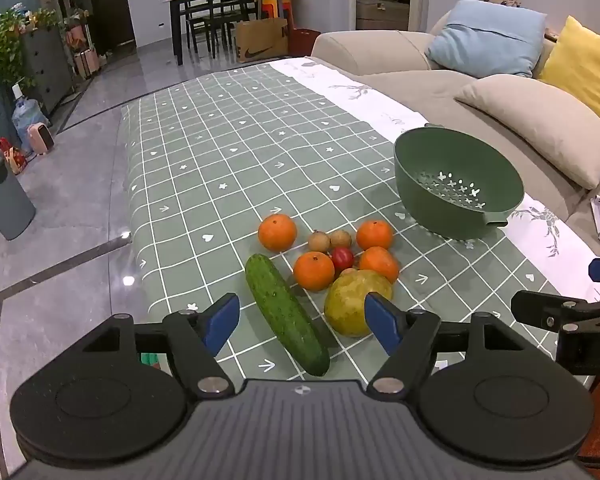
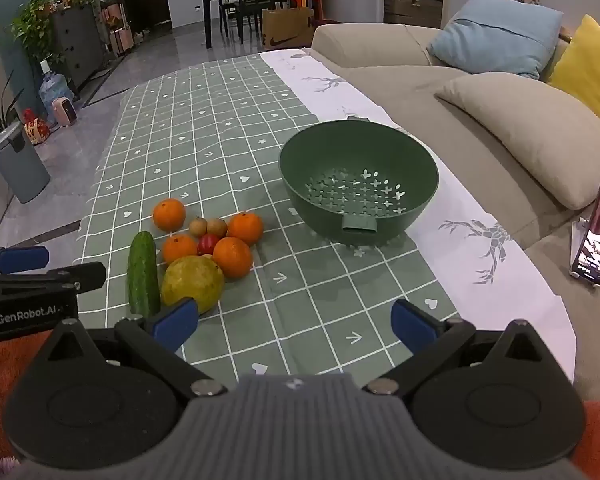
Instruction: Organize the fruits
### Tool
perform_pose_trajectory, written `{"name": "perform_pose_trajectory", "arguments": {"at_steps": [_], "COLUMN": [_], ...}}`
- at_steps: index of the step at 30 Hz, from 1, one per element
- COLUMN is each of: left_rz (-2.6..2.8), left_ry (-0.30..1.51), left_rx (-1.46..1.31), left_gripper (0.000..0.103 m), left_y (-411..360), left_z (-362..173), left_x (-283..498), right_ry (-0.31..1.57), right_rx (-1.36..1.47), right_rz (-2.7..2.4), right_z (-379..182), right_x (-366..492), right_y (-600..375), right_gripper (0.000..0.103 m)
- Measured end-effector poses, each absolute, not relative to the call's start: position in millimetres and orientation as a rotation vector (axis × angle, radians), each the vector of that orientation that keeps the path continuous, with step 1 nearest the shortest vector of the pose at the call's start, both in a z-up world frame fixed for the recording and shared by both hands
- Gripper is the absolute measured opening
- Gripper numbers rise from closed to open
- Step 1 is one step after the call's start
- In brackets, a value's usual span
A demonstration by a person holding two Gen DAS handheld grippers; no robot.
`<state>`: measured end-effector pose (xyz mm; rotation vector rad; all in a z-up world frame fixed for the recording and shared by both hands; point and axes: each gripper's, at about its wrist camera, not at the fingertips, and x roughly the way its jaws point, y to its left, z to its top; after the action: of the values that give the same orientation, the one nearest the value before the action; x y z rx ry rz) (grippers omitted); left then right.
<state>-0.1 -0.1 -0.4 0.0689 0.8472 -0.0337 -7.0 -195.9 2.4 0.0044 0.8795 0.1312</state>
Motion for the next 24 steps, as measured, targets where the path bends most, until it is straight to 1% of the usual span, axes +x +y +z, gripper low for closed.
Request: {"name": "perform_pose_trajectory", "arguments": {"at_steps": [24], "left_rz": [-0.023], "left_ry": [0.877], "left_rx": [0.043], "left_gripper": [0.084], "left_y": [4], "left_z": [-5], "left_x": [1], "right_ry": [0.891], "right_rx": [-0.023], "right_rz": [0.124], "right_z": [4], "right_x": [-8], "right_y": [-190], "right_gripper": [0.099]}}
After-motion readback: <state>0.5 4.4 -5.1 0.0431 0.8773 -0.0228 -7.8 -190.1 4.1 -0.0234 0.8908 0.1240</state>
